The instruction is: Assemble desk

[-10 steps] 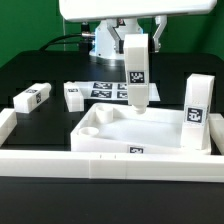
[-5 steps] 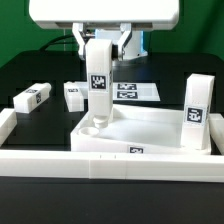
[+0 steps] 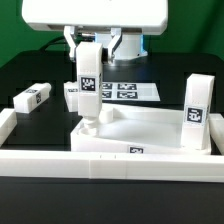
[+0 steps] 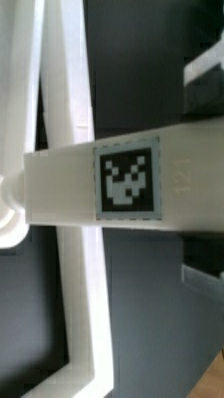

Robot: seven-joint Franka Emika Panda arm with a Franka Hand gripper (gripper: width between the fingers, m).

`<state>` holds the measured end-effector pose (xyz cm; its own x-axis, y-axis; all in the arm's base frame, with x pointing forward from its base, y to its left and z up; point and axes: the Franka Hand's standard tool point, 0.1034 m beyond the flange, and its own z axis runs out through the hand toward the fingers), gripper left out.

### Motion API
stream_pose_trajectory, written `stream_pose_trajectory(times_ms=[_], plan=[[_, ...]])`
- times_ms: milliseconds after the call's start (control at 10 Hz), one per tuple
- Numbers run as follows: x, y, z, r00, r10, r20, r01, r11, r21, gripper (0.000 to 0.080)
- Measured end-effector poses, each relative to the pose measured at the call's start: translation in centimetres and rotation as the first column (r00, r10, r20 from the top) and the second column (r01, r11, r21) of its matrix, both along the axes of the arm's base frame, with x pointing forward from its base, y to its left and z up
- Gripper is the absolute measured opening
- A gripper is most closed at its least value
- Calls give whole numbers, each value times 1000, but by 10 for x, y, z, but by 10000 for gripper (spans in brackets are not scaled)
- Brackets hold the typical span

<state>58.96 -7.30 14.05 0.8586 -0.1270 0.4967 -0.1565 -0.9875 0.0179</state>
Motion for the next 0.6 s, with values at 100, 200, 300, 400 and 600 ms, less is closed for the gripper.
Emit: stream_pose_trajectory(times_ms=[100, 200, 300, 400, 600], plan=[[1, -6, 1, 1000, -3, 3, 3, 1000, -6, 290], [1, -6, 1, 1000, -2, 9, 2, 1000, -9, 290], [1, -6, 1, 1000, -2, 8, 2, 1000, -9, 290], [3, -8, 3, 999, -5, 35, 6, 1000, -21, 290], [-2, -14, 0, 999, -17, 51, 19, 999, -31, 290]])
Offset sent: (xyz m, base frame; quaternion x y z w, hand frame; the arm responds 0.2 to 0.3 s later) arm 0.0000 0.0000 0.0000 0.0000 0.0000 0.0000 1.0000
